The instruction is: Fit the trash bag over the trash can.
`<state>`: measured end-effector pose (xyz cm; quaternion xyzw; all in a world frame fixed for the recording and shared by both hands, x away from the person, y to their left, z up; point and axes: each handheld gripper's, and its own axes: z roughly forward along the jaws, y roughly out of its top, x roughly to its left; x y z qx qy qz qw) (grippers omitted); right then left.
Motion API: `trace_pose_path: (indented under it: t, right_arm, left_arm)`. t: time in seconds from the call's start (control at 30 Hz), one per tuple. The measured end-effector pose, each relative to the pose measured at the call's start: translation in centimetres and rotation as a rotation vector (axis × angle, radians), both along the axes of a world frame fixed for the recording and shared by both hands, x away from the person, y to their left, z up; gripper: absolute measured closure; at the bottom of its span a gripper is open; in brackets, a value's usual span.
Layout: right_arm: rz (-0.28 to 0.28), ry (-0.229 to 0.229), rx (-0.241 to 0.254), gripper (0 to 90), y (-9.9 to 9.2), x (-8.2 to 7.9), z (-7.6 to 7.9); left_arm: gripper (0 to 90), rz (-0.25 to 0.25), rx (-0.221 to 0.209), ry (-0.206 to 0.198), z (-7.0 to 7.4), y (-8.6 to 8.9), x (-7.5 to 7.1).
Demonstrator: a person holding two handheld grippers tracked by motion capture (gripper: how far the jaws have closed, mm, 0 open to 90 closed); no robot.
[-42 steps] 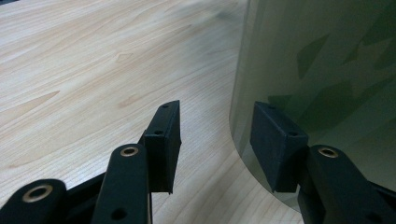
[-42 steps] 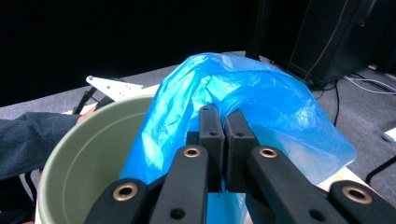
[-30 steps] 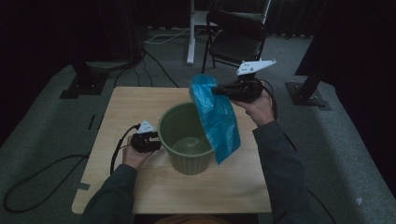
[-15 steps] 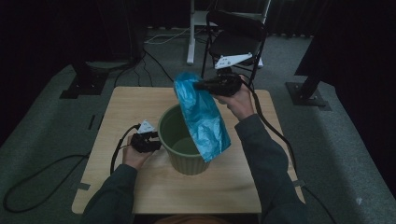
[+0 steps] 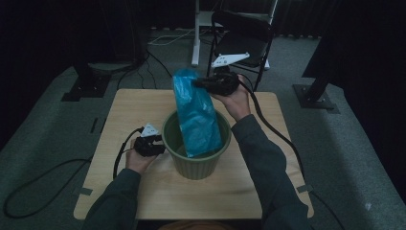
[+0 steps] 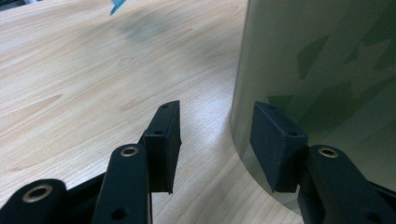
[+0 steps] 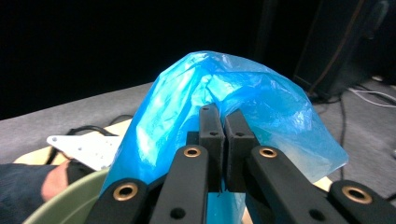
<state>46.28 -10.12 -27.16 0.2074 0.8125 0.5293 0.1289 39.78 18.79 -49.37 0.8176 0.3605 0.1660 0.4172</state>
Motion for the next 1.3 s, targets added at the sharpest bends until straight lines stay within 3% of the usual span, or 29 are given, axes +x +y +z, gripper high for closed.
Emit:
trace_pose_path:
  t: [0.1,0.3,0.43,0.9,1.1,1.13,1.3]
  right_arm:
    - [0.005,0.012,0.009,88.4,-0.5,0.1,-0.2]
    - [-0.010,-0.021,-0.062,88.1,-0.5,-1.0,-1.1]
    - [-0.003,-0.043,-0.083,88.1,-0.5,-2.0,-1.6]
    - [-0.042,0.008,-0.125,87.7,-3.3,-4.1,-6.3]
    - [-0.031,0.020,-0.130,87.2,-3.8,-5.1,-7.7]
    - [-0.027,0.029,-0.144,86.7,-3.8,-5.7,-8.5]
    - [-0.019,0.036,-0.165,85.7,-3.9,-6.2,-9.5]
  left_arm:
    - [53.0,-0.001,0.000,-0.002,0.0,0.0,0.0]
    - [53.0,-0.001,-0.001,-0.002,0.1,0.1,-0.1]
    - [52.9,0.002,-0.006,-0.003,0.1,0.1,-0.1]
    - [52.9,0.003,-0.004,-0.001,0.1,0.2,-0.1]
    - [52.9,0.002,-0.006,-0.002,0.2,0.2,-0.1]
    - [52.9,0.002,-0.006,-0.002,0.2,0.2,-0.1]
    - [52.9,0.004,-0.004,-0.006,0.2,0.2,-0.2]
